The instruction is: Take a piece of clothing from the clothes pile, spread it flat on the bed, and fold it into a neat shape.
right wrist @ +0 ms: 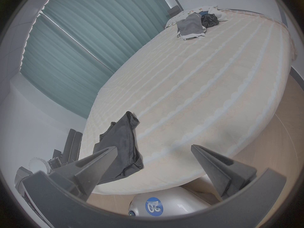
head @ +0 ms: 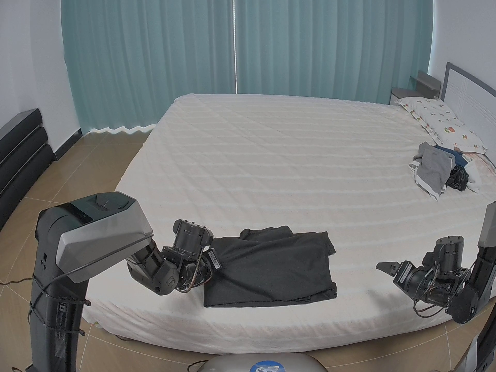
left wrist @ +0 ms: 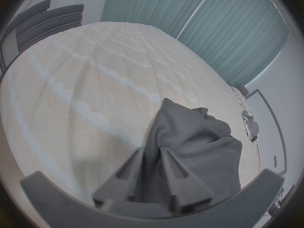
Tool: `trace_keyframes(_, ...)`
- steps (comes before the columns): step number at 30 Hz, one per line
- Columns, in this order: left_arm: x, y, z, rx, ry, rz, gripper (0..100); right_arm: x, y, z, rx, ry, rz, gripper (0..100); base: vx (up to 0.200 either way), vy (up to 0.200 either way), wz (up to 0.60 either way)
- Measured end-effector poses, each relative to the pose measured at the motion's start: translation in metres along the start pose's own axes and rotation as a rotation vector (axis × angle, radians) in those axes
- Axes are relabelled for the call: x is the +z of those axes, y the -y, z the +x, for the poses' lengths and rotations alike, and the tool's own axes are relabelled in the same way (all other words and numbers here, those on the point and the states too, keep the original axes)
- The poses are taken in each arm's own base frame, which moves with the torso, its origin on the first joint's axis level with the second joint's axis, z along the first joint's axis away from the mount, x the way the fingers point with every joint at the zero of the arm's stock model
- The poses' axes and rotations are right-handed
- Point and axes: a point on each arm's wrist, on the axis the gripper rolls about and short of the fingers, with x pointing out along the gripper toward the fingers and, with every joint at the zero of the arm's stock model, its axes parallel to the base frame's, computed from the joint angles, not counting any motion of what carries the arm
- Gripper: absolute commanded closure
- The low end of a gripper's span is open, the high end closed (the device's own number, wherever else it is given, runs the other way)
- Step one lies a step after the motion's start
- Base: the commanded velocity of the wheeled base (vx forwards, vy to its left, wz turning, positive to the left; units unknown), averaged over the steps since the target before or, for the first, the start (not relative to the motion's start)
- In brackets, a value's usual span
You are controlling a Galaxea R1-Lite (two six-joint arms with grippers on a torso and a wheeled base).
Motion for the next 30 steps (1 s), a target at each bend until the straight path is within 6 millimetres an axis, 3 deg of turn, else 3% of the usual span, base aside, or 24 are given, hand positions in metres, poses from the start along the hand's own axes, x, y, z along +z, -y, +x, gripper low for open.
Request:
trace_keyframes(14, -0.005, 0.007, -0.014, -0.088, 0.068, 0.006, 0, 0.001, -0.002, -0.003, 0.009, 0.017, -0.013, 0, 0.000, 0.000, 0.00)
trace_keyframes(21, 0.014, 0.012, -0.047, -0.134, 0.128, 0.000, 0, 0.007, -0.008, -0.017, 0.060, 0.080, -0.040, 0, 0.000, 0.000, 0.00)
trace_keyframes(30, 0.037, 0.012, -0.099, -0.200, 0.276, 0.047, 0, 0.019, -0.019, -0.055, 0.114, 0.235, -0.173, 0, 0.000, 0.000, 0.00)
